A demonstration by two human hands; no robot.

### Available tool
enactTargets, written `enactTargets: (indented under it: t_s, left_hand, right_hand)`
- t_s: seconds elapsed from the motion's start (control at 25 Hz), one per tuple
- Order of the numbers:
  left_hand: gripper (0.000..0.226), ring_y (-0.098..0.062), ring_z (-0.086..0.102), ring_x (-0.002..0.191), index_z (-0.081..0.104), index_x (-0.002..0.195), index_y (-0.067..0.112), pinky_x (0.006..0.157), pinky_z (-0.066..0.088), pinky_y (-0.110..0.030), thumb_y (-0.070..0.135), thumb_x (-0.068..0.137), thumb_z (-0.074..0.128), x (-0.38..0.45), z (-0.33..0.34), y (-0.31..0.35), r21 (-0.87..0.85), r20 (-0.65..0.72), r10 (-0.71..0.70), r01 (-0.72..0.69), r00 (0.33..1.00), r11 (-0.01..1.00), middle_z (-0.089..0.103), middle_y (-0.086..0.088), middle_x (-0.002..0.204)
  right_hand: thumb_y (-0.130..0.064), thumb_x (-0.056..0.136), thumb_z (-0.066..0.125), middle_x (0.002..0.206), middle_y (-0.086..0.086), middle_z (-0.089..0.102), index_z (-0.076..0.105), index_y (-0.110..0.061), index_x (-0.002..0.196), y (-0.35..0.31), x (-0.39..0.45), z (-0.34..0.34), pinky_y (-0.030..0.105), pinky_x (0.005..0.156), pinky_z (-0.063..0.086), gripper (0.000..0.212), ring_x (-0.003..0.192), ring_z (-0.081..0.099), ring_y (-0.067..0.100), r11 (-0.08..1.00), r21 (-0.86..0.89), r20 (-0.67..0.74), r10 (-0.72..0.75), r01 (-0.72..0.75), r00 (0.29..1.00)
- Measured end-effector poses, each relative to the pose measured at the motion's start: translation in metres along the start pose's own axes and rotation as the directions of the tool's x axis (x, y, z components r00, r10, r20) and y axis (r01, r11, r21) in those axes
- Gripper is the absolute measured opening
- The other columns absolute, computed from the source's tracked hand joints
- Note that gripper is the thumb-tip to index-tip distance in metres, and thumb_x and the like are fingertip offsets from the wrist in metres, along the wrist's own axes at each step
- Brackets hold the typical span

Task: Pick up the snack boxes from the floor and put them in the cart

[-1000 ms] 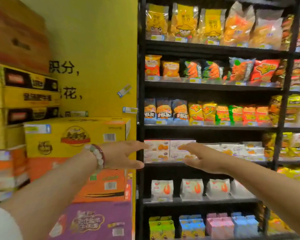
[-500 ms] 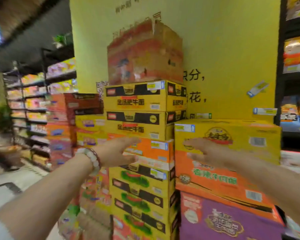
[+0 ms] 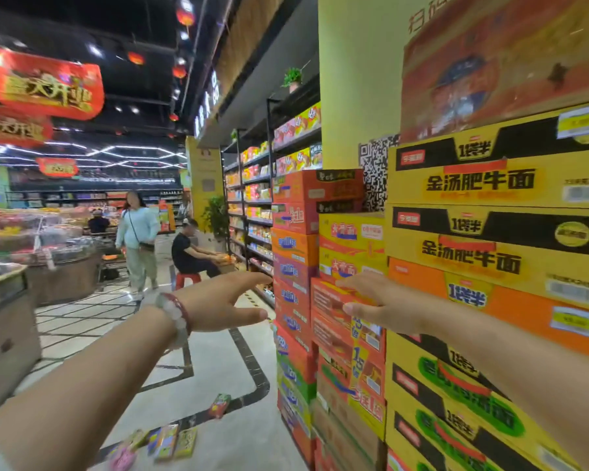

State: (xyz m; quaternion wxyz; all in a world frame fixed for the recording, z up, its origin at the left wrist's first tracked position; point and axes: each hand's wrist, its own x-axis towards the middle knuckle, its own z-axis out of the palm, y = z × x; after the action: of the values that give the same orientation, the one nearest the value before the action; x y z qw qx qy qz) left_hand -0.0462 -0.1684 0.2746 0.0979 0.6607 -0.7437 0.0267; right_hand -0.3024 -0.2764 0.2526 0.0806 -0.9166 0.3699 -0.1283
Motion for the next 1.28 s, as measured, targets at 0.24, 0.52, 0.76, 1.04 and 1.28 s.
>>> enactTargets:
  t_s: [0.24,0.52,0.76,1.04,1.28]
  left_hand:
    - [0.063,-0.014,0.033,0.134,0.022,0.145,0.036,0.107,0.031,-0.03,0.048,0.09,0.05,0.055,0.013,-0.055,0.013,-0.015,-0.243,0.243,0.97,0.97,0.028,0.008,0.152]
    - [0.061,-0.013,0.032,0.134,0.024,0.144,0.035,0.108,0.029,-0.028,0.047,0.09,0.051,0.076,0.039,-0.124,-0.014,-0.008,-0.432,0.432,0.902,0.902,0.028,0.008,0.151]
    - [0.063,-0.012,0.029,0.137,0.024,0.145,0.033,0.109,0.026,-0.027,0.047,0.09,0.051,0.095,0.059,-0.22,-0.019,0.023,-0.516,0.517,0.856,0.856,0.027,0.008,0.152]
    - [0.064,-0.014,0.036,0.133,0.025,0.144,0.033,0.11,0.031,-0.032,0.05,0.088,0.052,0.132,0.05,-0.354,-0.01,0.015,-0.511,0.511,0.86,0.86,0.031,0.005,0.15]
    - [0.063,-0.015,0.035,0.134,0.025,0.145,0.03,0.104,0.029,-0.024,0.045,0.09,0.052,0.159,0.085,-0.439,-0.058,0.074,-0.521,0.526,0.85,0.849,0.029,0.004,0.152]
  right_hand:
    - [-0.057,0.094,0.038,0.155,-0.016,0.019,0.023,-0.043,0.145,0.031,0.122,0.014,0.038,0.116,0.019,0.055,0.144,0.016,0.011,0.984,0.042,0.052,-0.173,0.17,0.984]
    - [-0.048,0.096,0.041,0.154,-0.009,0.025,0.027,-0.036,0.146,0.032,0.234,0.053,0.026,0.106,0.026,0.053,0.138,0.029,0.013,0.956,0.11,0.127,-0.284,0.271,0.95]
    - [-0.05,0.095,0.04,0.152,-0.005,0.03,0.029,-0.032,0.146,0.009,0.338,0.108,0.03,0.104,0.034,0.055,0.132,0.035,0.015,0.929,0.122,0.146,-0.365,0.35,0.919]
    - [-0.043,0.098,0.04,0.151,-0.001,0.032,0.03,-0.026,0.147,-0.043,0.462,0.138,0.024,0.097,0.033,0.052,0.129,0.04,0.017,0.926,0.134,0.14,-0.37,0.352,0.919]
    - [-0.045,0.097,0.039,0.152,-0.003,0.03,0.03,-0.028,0.146,-0.064,0.548,0.193,0.025,0.1,0.032,0.052,0.132,0.038,0.017,0.925,0.202,0.159,-0.355,0.322,0.921]
